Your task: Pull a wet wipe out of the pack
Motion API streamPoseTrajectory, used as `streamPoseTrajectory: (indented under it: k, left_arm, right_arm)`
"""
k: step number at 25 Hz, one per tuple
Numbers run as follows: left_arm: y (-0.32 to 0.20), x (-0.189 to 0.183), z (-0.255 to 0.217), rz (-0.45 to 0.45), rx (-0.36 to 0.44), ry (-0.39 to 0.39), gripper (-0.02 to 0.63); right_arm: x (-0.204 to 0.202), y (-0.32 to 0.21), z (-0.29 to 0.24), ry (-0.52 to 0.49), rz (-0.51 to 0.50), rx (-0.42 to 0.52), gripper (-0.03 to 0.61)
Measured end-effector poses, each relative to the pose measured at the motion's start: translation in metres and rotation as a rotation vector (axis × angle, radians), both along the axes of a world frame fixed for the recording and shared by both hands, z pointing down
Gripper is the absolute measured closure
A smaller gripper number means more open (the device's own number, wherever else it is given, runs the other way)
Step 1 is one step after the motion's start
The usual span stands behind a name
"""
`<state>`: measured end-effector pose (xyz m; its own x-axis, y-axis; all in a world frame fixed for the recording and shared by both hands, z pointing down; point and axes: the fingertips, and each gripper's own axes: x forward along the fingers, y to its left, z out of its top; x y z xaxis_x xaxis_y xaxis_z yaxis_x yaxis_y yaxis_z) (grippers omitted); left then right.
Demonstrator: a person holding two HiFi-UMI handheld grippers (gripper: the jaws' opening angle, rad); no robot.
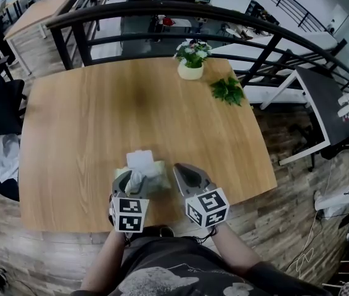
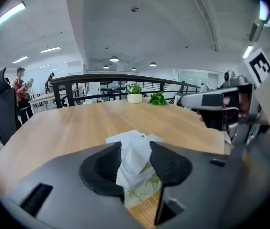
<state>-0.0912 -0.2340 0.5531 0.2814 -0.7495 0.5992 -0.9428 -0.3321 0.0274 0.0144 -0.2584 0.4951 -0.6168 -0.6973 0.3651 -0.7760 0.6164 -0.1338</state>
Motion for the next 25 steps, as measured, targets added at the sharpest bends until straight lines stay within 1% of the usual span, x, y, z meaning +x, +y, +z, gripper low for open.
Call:
streamPoseTrajectory:
  k: [1, 3, 4, 5, 10, 13, 17, 22, 23, 24, 25]
  left_arm:
    - [0.000, -0.002, -0.002, -0.003, 0.001, 0.002, 0.438]
    - [0.001, -0.008, -0.003, -0.010, 0.003, 0.003, 0.537]
    - [0.001, -0.011, -0.003, -0.013, 0.002, 0.006, 0.565]
    - [0.001, -0.014, -0.003, -0.013, -0.002, 0.013, 0.580]
    - [0.005, -0.021, -0.001, 0.007, -0.029, 0.067, 0.595]
    - [0.005, -0.024, -0.001, 0.018, -0.026, 0.077, 0.597]
    - [0.008, -0.030, 0.005, 0.027, -0.038, 0.081, 0.596]
    - [0.010, -0.035, 0.012, 0.050, -0.072, 0.106, 0.595]
    - [0.010, -0.036, 0.014, 0.056, -0.076, 0.105, 0.595]
    - [0.011, -0.036, 0.016, 0.061, -0.080, 0.106, 0.595]
    - [0.011, -0.036, 0.017, 0.066, -0.084, 0.107, 0.595]
  right_arm:
    - [-0.001, -0.001, 0.000, 0.003, -0.003, 0.001, 0.552]
    - [-0.004, -0.001, 0.002, 0.011, -0.010, 0.002, 0.552]
    - [-0.005, -0.002, 0.003, 0.014, -0.015, 0.000, 0.554]
    - [-0.007, -0.002, 0.005, 0.017, -0.024, -0.006, 0.554]
    - [-0.023, 0.002, 0.013, 0.017, -0.109, -0.052, 0.552]
    - [-0.032, 0.004, 0.017, 0.014, -0.127, -0.073, 0.552]
    - [-0.043, 0.009, 0.034, 0.047, -0.180, -0.157, 0.552]
    - [-0.052, 0.010, 0.055, 0.093, -0.202, -0.229, 0.546]
    - [-0.055, 0.011, 0.058, 0.098, -0.209, -0.240, 0.520]
    - [-0.058, 0.011, 0.060, 0.104, -0.219, -0.250, 0.462]
    - [-0.061, 0.012, 0.063, 0.111, -0.228, -0.258, 0.448]
